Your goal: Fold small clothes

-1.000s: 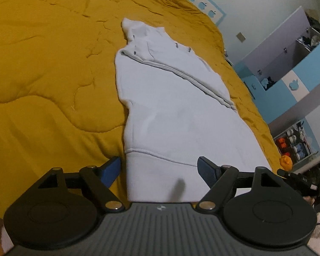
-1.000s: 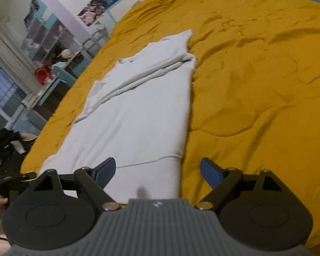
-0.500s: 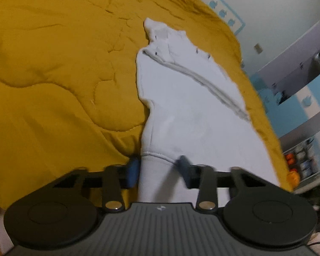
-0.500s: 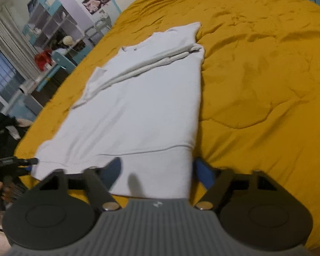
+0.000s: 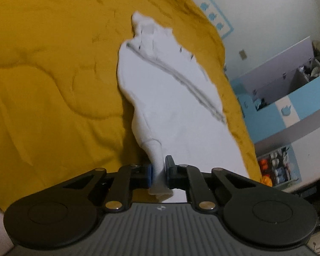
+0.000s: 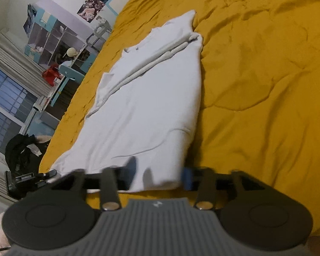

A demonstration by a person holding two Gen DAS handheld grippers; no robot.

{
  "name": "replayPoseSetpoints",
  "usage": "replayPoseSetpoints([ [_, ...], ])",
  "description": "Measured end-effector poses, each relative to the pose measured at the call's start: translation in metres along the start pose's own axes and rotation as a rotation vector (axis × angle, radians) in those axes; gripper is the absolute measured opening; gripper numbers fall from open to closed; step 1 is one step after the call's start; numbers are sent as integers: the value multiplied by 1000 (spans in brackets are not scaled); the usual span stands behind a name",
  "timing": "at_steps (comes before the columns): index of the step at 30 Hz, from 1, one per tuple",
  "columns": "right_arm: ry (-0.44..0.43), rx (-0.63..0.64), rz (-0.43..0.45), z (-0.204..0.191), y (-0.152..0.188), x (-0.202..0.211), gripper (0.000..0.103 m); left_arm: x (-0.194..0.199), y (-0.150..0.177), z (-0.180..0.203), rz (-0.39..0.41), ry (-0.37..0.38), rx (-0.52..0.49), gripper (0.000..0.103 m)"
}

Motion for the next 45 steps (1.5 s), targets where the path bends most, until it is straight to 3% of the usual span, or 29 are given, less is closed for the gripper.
replayPoseSetpoints([
  [3,-1,-3,18,-1,-1,0,42,-7,2,-5,-3,21,18,13],
  [7,-36,-74,0,11,-2,-1,10,-9,2,-5,22,31,13,13],
  [11,-81,-105,16,13,-2,4,7,-3,3,-4,49,100,65,8],
  [20,-166,-70,106,-15,-19,23,3,9,-17,23,157,162,8,7],
  [24,-223,-71,153,-23,-36,29,3,8,-32,35,161,151,-66,7],
  [28,-276,-105,207,-24,-58,33,3,7,-51,34,182,213,-52,7],
  [35,-304,-139,287,-24,-123,27,3,1,-122,35,220,256,-55,7],
  [40,-291,-142,334,-23,-203,13,3,-18,-202,35,224,277,-58,7],
  [45,-266,-173,352,-15,-289,-23,3,-51,-280,38,223,219,-141,7],
])
Point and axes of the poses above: each gripper's, at about its wrist camera, not at the fingertips, and x roughly against the way its jaws point, z to its right, y to its underside, the point moved 2 cm from there along -x, roughly the way its jaws point, and after that the axes turned 15 degrees about -z, right-handed, at the moved point
